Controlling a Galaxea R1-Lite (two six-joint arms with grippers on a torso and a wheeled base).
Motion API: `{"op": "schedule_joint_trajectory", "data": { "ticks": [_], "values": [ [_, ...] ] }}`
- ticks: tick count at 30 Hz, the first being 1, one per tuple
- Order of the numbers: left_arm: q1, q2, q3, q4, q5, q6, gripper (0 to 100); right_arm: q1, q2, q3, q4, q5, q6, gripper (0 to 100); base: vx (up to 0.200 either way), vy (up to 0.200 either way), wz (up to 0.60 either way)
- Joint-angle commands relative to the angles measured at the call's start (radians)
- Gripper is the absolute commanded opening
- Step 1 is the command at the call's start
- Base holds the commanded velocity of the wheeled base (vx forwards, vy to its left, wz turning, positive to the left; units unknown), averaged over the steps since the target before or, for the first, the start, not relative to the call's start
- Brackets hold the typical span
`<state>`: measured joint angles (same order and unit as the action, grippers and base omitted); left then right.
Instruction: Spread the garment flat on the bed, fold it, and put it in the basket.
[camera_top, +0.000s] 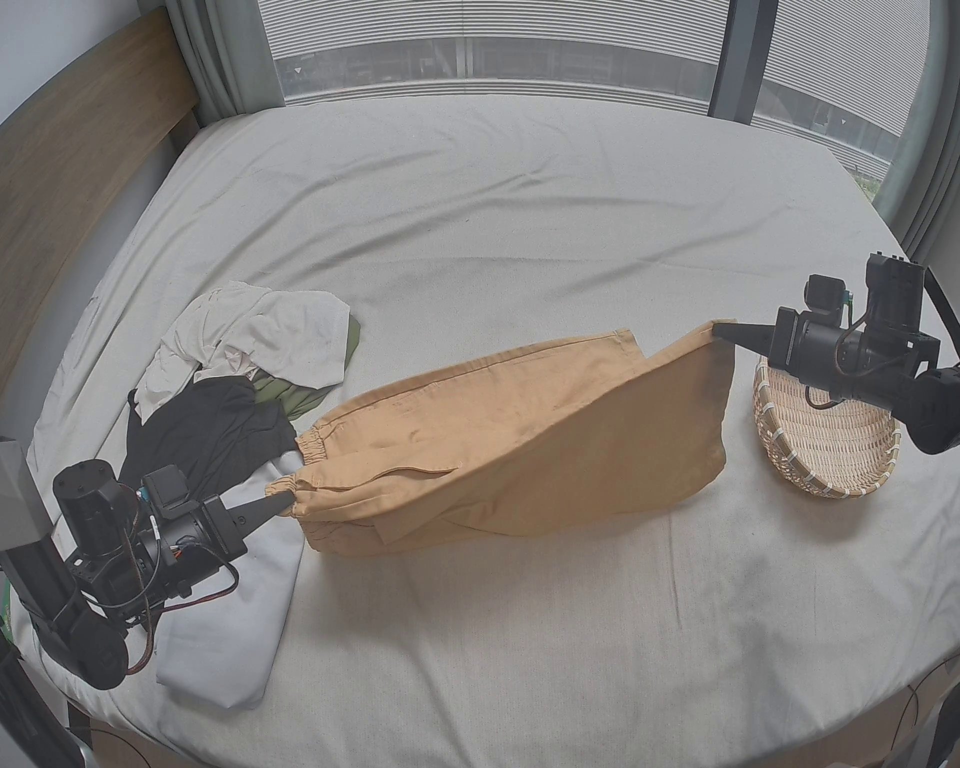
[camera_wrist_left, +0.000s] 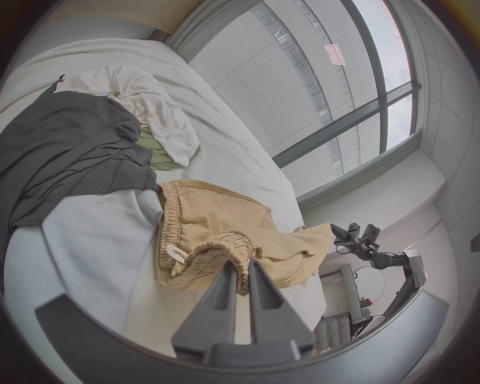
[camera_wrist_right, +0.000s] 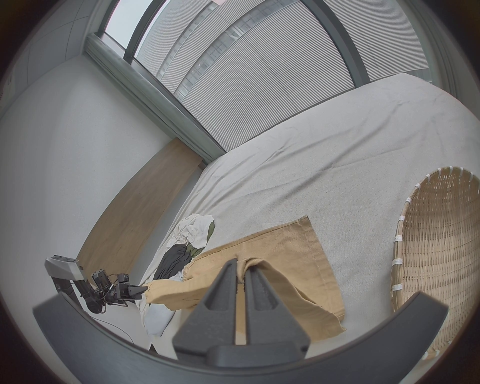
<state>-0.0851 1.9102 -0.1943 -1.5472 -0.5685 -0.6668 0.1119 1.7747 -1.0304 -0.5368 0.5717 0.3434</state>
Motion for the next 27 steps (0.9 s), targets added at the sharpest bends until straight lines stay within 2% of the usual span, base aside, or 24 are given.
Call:
{"op": "schedule_joint_trajectory", "data": {
  "ticks": [1, 10, 21, 27],
  "values": [
    [0.001, 0.004, -0.002, -0.001, -0.001, -0.005, 0, 0.000, 0.049, -0.025, -0.002, 0.000, 0.000, 0, 0.000, 0.000, 0.00],
    [0.004, 0.035, -0.048, -0.001, 0.012, -0.042, 0, 0.000, 0.106, -0.080, -0.006, 0.000, 0.002, 0, 0.000, 0.000, 0.00],
    [0.001, 0.101, -0.131, -0.001, 0.114, -0.048, 0, 0.017, 0.213, -0.220, -0.006, -0.052, 0.005, 0, 0.000, 0.000, 0.00],
    [0.001, 0.113, -0.145, -0.001, 0.127, -0.056, 0, 0.031, 0.253, -0.287, -0.002, -0.058, 0.006, 0, 0.000, 0.000, 0.00]
  ]
}}
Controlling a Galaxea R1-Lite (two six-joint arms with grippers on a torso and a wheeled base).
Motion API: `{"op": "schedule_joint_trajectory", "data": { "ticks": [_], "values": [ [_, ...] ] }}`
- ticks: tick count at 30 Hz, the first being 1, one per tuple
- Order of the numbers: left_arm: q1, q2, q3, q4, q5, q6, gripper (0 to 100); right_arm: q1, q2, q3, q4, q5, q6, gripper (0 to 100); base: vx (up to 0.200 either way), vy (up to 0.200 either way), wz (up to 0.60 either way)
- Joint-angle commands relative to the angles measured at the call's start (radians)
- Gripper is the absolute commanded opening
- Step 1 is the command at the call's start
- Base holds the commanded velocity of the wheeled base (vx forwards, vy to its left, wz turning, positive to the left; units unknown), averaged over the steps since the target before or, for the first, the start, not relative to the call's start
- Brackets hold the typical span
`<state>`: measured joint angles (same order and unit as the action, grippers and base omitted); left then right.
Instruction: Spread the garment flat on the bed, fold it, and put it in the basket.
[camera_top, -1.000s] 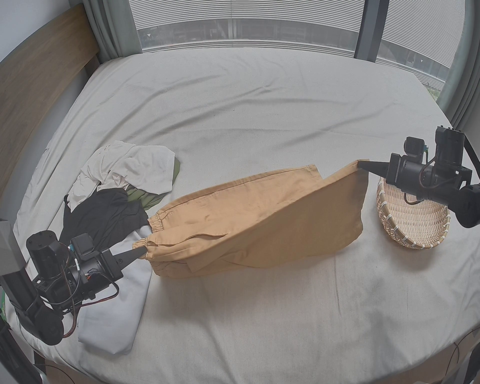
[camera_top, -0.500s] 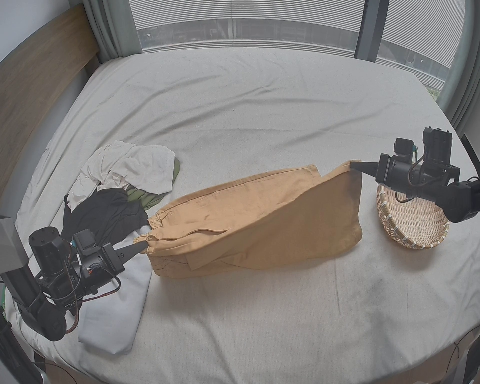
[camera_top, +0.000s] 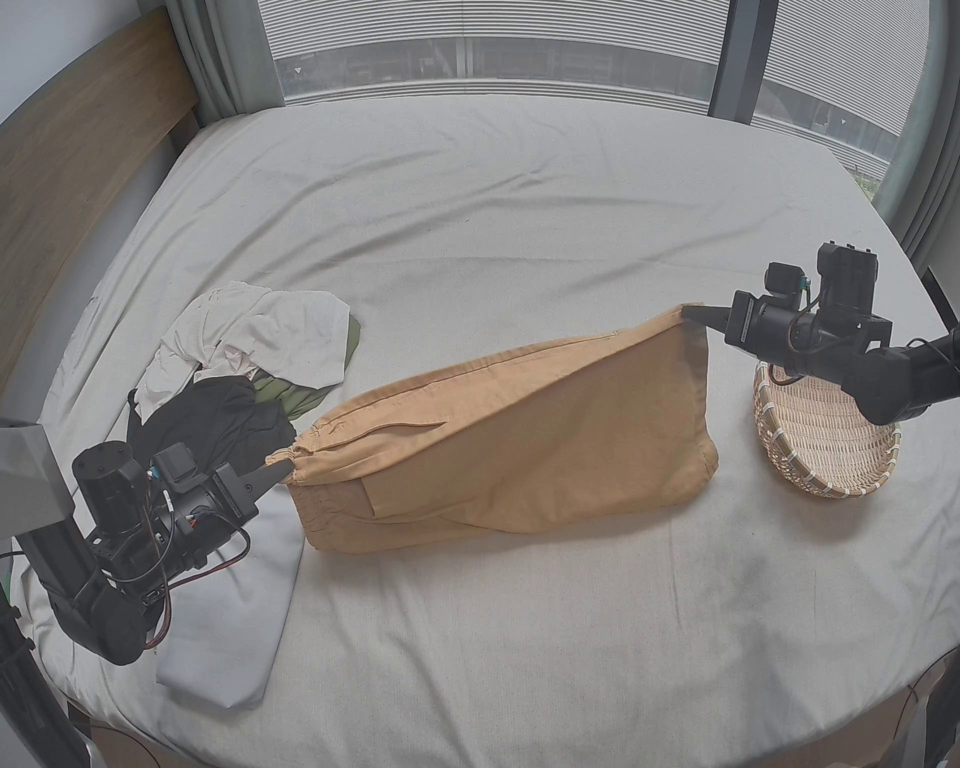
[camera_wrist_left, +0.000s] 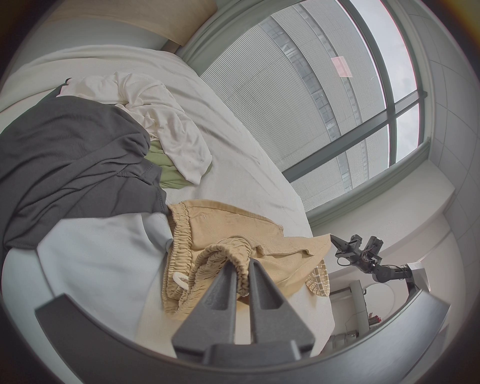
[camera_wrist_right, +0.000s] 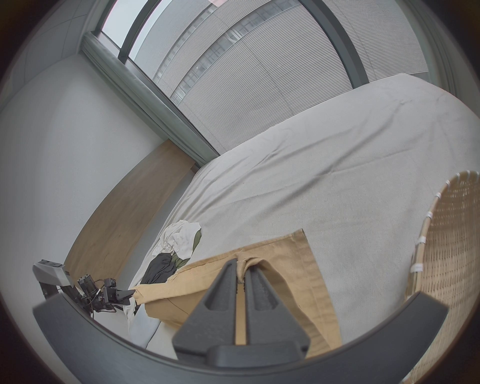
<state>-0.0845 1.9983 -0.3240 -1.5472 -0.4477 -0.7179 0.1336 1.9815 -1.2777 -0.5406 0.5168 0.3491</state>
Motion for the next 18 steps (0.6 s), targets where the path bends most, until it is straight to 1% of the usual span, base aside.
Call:
{"op": "schedule_joint_trajectory", "data": {
  "ticks": [1, 9, 18],
  "values": [
    [0.000, 0.027, -0.023, -0.001, 0.007, -0.012, 0, 0.012, 0.063, -0.062, 0.002, -0.014, 0.001, 0, 0.000, 0.000, 0.00],
    [0.000, 0.071, -0.095, -0.001, 0.010, -0.018, 0, 0.017, 0.117, -0.131, 0.010, -0.020, -0.001, 0, 0.000, 0.000, 0.00],
    [0.002, 0.097, -0.118, 0.001, 0.012, -0.029, 0, 0.021, 0.160, -0.203, 0.010, -0.020, -0.001, 0, 0.000, 0.000, 0.00]
  ]
}}
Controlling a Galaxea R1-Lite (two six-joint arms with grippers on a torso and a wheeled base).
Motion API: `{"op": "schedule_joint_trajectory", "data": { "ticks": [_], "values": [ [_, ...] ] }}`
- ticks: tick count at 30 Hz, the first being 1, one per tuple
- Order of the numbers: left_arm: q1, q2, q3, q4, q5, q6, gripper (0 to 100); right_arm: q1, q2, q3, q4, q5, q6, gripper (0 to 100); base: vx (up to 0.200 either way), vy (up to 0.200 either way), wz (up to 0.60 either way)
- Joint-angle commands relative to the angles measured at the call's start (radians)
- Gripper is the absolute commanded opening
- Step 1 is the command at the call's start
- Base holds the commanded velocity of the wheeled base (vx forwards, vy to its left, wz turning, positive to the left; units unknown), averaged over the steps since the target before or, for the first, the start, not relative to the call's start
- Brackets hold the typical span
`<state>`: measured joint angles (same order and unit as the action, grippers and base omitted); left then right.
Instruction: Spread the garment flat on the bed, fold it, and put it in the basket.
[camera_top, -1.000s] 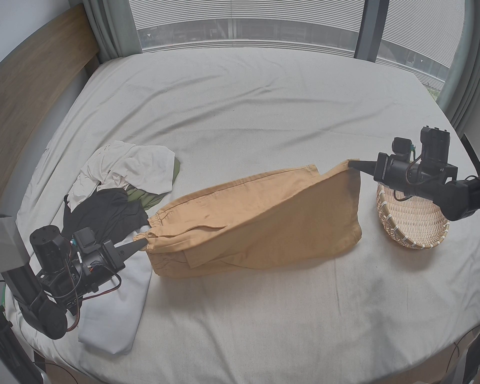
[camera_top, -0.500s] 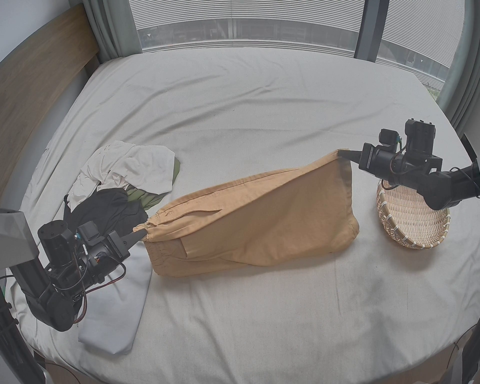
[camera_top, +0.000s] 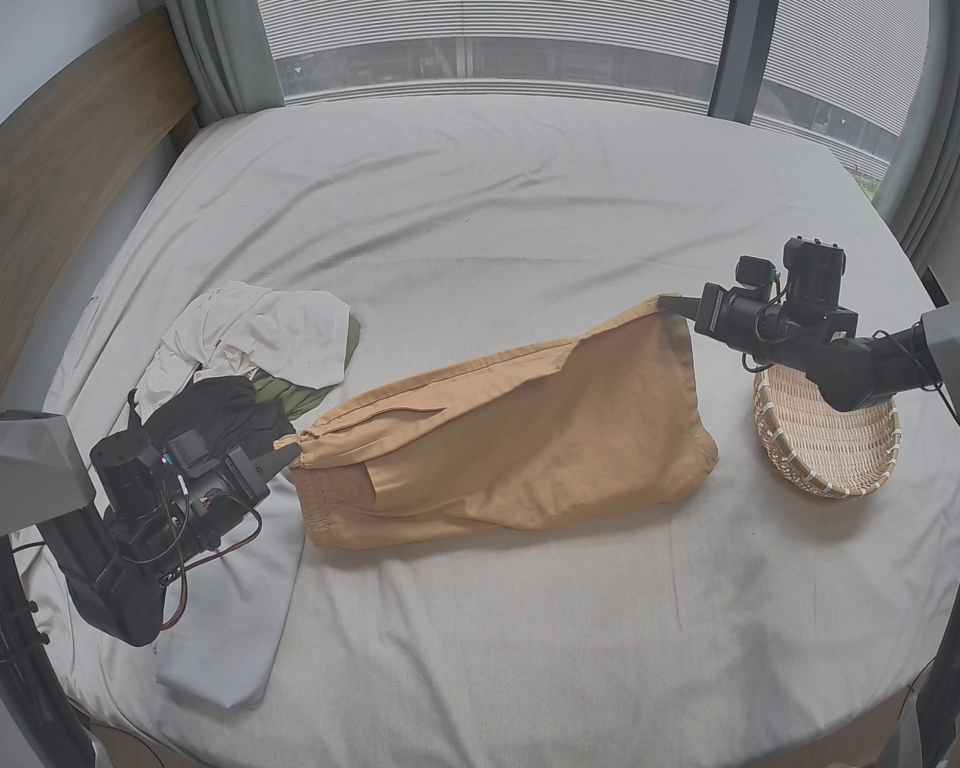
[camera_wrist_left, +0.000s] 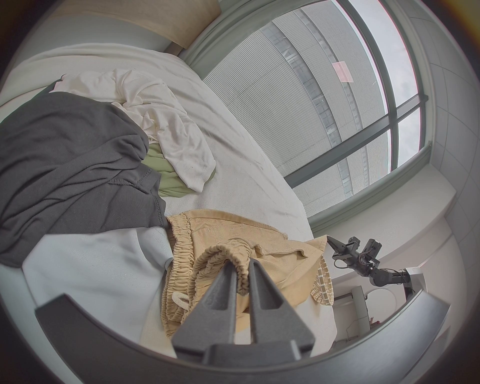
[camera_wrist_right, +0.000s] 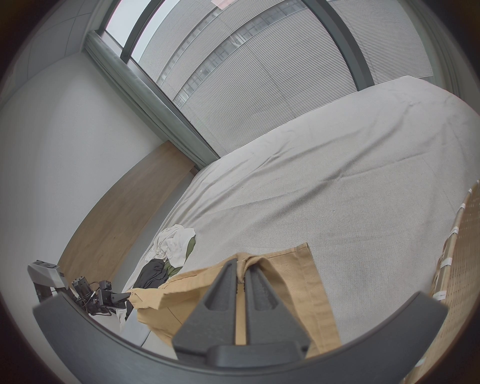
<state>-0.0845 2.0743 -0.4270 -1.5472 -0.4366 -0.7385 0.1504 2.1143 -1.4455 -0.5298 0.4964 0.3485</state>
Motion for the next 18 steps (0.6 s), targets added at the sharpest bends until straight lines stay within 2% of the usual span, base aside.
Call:
{"op": "schedule_joint_trajectory", "data": {
  "ticks": [1, 2, 3, 5, 6, 11, 18],
  "values": [
    [0.002, 0.026, -0.016, 0.001, 0.002, -0.016, 0, 0.008, 0.027, -0.038, 0.001, 0.001, 0.000, 0, 0.000, 0.000, 0.00],
    [0.002, 0.027, -0.018, -0.001, 0.009, -0.022, 0, 0.009, 0.029, -0.039, 0.001, 0.001, 0.000, 0, 0.000, 0.000, 0.00],
    [0.002, 0.027, -0.019, -0.001, 0.010, -0.024, 0, 0.009, 0.030, -0.041, 0.001, 0.001, 0.000, 100, 0.000, 0.000, 0.00],
    [0.002, 0.030, -0.035, -0.001, 0.024, -0.033, 0, 0.011, 0.041, -0.052, 0.001, -0.001, 0.000, 100, 0.000, 0.000, 0.00],
    [0.002, 0.035, -0.038, -0.001, 0.027, -0.033, 100, 0.011, 0.046, -0.058, 0.001, -0.004, 0.000, 100, 0.000, 0.000, 0.00],
    [0.006, 0.032, -0.052, -0.001, 0.038, -0.038, 100, 0.011, 0.061, -0.078, -0.007, -0.068, 0.000, 100, 0.000, 0.000, 0.00],
    [0.008, 0.023, -0.047, -0.001, 0.064, -0.038, 100, 0.011, 0.041, -0.065, -0.003, -0.070, 0.000, 100, 0.000, 0.000, 0.00]
  ]
}}
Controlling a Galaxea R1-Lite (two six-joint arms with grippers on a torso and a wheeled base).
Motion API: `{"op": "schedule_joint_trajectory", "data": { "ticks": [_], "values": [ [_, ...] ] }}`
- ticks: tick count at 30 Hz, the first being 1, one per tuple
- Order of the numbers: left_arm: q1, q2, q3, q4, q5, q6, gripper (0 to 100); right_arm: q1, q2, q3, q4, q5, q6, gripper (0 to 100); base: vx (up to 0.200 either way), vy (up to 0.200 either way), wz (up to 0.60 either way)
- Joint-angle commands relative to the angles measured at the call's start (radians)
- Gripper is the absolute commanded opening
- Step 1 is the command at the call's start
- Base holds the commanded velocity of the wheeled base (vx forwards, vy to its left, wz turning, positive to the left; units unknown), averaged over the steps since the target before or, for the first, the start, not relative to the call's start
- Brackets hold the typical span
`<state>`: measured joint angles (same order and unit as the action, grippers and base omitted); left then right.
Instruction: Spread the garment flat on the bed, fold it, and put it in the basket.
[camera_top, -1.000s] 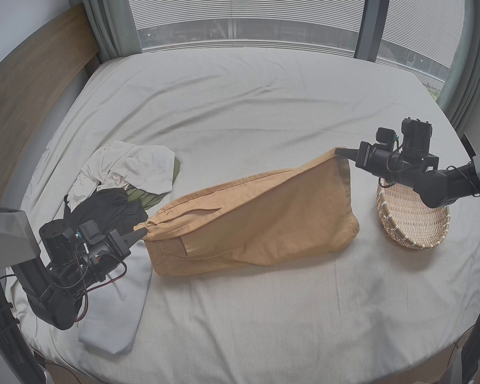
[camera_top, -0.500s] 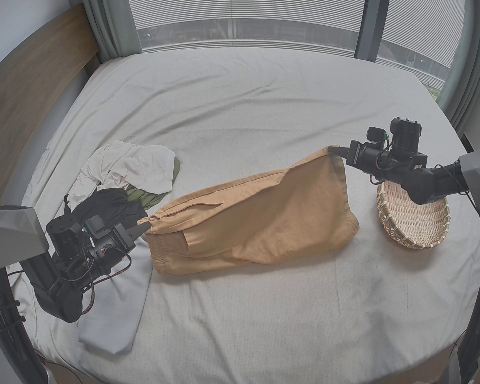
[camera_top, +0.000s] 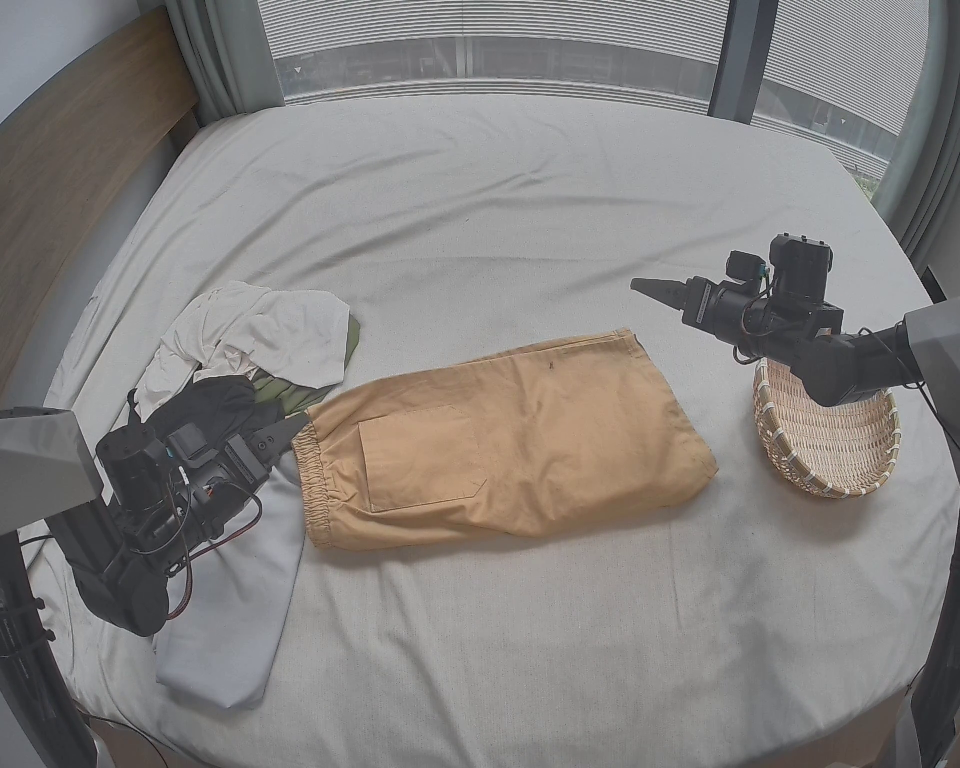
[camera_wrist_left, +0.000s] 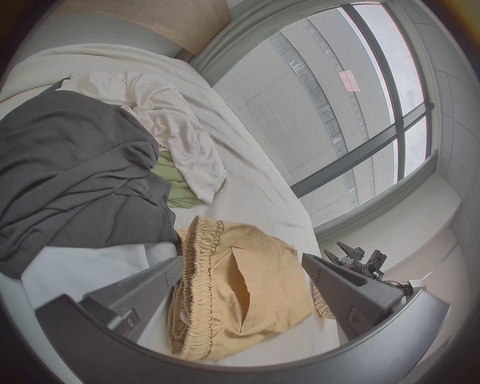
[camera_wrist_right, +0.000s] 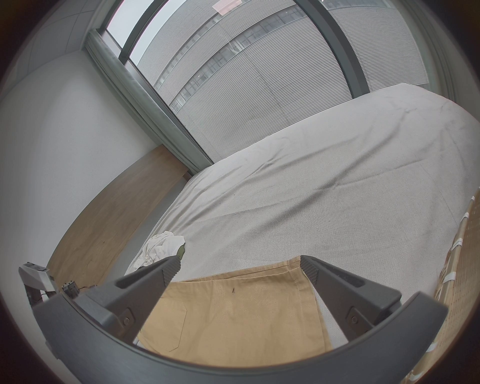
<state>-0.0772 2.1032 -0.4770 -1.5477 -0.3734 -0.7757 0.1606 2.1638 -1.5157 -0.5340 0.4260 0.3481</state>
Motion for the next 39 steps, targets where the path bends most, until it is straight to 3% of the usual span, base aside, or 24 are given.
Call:
{"op": "schedule_joint_trajectory", "data": {
  "ticks": [1, 8, 13, 14, 16, 21, 26, 29, 39],
  "values": [
    [-0.003, -0.008, 0.008, 0.000, 0.002, -0.002, 100, 0.000, -0.018, 0.014, 0.002, 0.000, 0.000, 100, 0.000, 0.000, 0.00],
    [-0.007, -0.089, 0.046, -0.002, -0.016, -0.004, 100, 0.013, -0.081, 0.114, 0.008, -0.001, 0.000, 100, 0.000, 0.000, 0.00],
    [0.002, -0.227, 0.156, 0.000, -0.197, 0.004, 100, 0.017, -0.237, 0.315, 0.009, 0.002, 0.008, 100, 0.000, 0.000, 0.00],
    [0.007, -0.261, 0.187, 0.001, -0.268, 0.006, 100, 0.014, -0.288, 0.387, 0.002, 0.005, 0.009, 100, 0.000, 0.000, 0.00],
    [0.008, -0.281, 0.207, 0.004, -0.315, 0.016, 100, 0.005, -0.372, 0.499, -0.003, 0.014, 0.015, 100, 0.000, 0.000, 0.00],
    [0.014, -0.278, 0.221, 0.003, -0.317, 0.059, 100, -0.038, -0.506, 0.697, -0.012, 0.070, 0.020, 100, 0.000, 0.000, 0.00],
    [0.004, -0.253, 0.268, 0.000, -0.323, 0.133, 100, -0.052, -0.515, 0.858, -0.185, 0.068, 0.022, 100, 0.000, 0.000, 0.00],
    [-0.001, -0.239, 0.287, 0.000, -0.329, 0.196, 100, -0.046, -0.478, 0.911, -0.285, 0.065, 0.017, 100, 0.000, 0.000, 0.00],
    [0.001, -0.163, 0.279, 0.000, -0.317, 0.266, 100, -0.064, -0.315, 0.942, -0.313, 0.068, 0.029, 100, 0.000, 0.000, 0.00]
  ]
}}
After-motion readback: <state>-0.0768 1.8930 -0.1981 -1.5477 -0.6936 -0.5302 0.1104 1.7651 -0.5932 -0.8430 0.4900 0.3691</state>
